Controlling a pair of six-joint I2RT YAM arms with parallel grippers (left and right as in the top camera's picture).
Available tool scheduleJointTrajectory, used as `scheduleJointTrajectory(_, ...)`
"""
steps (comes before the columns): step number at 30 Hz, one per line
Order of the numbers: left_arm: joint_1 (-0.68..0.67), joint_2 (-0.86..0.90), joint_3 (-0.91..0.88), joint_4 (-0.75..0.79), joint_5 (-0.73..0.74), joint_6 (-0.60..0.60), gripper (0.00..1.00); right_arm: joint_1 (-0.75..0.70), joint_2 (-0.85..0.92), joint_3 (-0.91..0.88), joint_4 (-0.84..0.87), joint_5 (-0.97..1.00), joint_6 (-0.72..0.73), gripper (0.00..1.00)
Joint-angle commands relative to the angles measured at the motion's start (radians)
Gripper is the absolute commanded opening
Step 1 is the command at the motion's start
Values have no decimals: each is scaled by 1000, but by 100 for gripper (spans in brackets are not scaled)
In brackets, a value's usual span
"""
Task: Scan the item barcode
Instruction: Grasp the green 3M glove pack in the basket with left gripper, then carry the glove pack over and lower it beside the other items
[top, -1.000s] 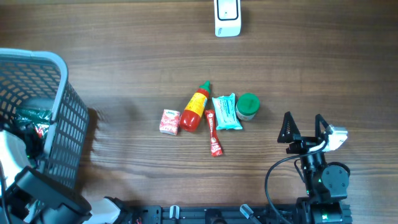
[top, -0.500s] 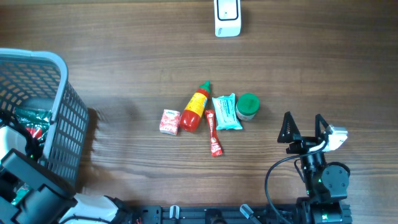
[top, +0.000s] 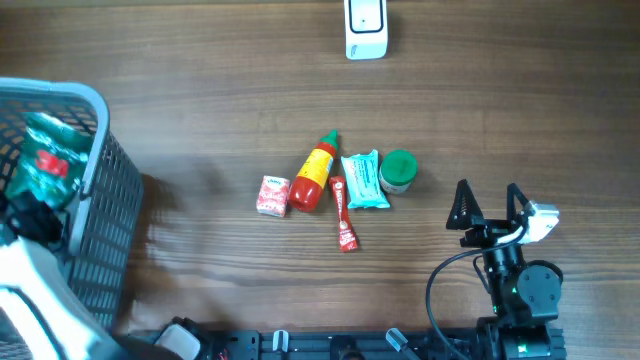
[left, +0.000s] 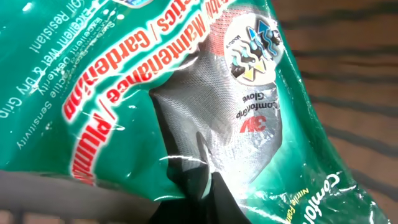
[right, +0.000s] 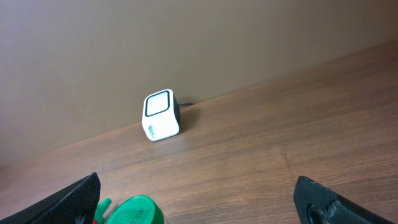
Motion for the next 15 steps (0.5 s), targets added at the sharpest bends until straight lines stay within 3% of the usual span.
scheduleJointTrajectory(1,-3,-180,40,5,68,24,4,0,-5,-1,6,6,-11,100)
scheduleJointTrajectory(5,-4,-388,40,130,255,25,4,0,-5,-1,6,6,-11,100)
scheduleJointTrajectory(7,-16,-441,40,254,470,83,4,0,-5,-1,6,6,-11,100)
scheduleJointTrajectory(8,-60,-456,40,343,652,152,4,0,-5,-1,6,6,-11,100)
scheduleJointTrajectory(9,-111,-459,40,372,723,197,4,0,-5,-1,6,6,-11,100)
scheduleJointTrajectory(15,-565,-460,40,238,736,634,4,0,-5,-1,6,6,-11,100)
